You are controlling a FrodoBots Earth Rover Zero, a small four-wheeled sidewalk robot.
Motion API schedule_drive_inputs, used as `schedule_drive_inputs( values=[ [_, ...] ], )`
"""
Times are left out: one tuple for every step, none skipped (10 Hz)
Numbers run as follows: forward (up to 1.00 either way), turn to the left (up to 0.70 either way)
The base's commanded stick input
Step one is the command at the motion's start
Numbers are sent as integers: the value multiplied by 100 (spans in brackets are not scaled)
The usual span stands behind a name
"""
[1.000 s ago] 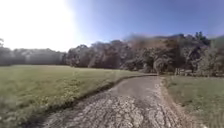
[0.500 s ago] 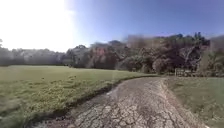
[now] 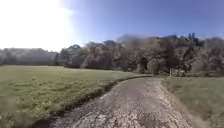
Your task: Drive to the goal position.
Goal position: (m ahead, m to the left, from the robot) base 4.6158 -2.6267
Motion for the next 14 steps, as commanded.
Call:
schedule_drive_inputs(
  values=[
    [50,-9],
    [50,-27],
    [50,-27],
    [50,0],
    [50,0],
    [50,0],
    [50,0],
    [50,0],
    [50,-11],
    [50,-27],
    [50,-27],
    [50,-27],
    [50,-27],
    [50,-27]
  ],
)
